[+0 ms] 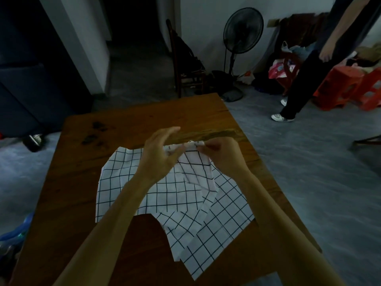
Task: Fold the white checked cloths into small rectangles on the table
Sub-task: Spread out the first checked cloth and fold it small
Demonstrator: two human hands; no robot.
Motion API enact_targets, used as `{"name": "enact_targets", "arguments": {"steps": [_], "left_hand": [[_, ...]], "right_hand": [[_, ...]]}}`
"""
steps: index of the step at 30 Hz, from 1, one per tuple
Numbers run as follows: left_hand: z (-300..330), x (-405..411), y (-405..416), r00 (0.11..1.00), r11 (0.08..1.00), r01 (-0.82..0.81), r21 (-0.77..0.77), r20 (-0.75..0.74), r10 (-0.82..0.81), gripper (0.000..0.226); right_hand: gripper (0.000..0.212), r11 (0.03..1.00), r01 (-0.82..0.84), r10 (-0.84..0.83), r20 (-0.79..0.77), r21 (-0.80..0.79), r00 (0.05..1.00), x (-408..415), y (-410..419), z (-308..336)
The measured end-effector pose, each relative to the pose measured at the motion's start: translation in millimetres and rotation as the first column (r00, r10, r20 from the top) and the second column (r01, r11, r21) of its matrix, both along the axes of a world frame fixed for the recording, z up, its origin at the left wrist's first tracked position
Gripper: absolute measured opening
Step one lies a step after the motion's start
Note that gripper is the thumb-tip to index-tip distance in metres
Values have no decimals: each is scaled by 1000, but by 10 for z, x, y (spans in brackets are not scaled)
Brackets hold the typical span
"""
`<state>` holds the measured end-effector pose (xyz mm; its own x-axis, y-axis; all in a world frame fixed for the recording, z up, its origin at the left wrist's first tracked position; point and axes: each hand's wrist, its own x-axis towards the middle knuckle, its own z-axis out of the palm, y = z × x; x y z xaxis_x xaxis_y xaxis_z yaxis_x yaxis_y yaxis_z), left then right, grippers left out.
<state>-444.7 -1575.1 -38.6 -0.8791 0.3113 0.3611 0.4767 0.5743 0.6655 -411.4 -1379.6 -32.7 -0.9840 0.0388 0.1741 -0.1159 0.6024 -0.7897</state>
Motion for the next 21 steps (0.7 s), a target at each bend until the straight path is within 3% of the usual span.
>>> {"name": "enact_targets", "arguments": {"steps": [3,6,9,15,21], "left_hand": [[167,-46,136,982,966,156,-208,-71,-174,40],[205,-76,144,977,965,185,-186,-68,-201,25],[214,-53,122,963,969,198,-149,-157,-221,16],[226,-41,30,988,994,63,93,-149,-49,11],[146,-140,-153,984,990,-64,124,-156,83,14]], "right_hand": [[12,982,-82,94,-66,170,993,-21,-93,40],[16,970,-99,112,-50,224,992,-30,-138,84],[18,972,-116,131,-62,203,989,-12,-154,94],[39,972,-129,136,-20,197,991,64,-89,-12],[39,969,-125,123,21,213,992,194,124,-327]]}}
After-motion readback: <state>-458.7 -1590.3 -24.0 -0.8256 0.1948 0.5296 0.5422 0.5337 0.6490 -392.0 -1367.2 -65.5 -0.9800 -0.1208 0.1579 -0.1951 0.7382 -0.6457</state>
